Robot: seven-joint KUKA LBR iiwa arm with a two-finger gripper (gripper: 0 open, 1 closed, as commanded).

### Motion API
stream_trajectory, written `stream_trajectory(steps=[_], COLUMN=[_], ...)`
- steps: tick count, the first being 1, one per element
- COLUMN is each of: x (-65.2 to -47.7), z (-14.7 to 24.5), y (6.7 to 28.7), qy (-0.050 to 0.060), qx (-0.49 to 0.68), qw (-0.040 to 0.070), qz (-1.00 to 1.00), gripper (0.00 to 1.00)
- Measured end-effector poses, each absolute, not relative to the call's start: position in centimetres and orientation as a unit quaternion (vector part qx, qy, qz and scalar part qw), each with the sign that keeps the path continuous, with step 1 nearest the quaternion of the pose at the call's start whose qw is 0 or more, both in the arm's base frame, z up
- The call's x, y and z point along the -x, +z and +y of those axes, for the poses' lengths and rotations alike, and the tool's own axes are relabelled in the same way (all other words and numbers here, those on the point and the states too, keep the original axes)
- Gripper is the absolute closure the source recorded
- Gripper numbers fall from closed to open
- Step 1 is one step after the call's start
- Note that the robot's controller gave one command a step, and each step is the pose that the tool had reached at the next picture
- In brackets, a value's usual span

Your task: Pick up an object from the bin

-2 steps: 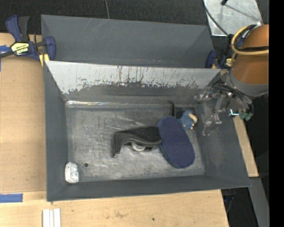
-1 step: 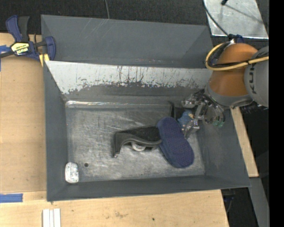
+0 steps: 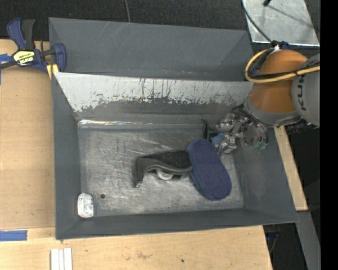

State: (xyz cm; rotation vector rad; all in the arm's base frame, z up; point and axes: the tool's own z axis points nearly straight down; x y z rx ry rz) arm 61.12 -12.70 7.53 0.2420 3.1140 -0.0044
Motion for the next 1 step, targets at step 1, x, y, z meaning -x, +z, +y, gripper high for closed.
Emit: stream_trajectory(steps=[1], x=[-59.56], z=[-14.8], y=[21.66], qy=[-0.002], qx=[0.031], qw=[0.006], qz=[0.999], gripper=[1.0])
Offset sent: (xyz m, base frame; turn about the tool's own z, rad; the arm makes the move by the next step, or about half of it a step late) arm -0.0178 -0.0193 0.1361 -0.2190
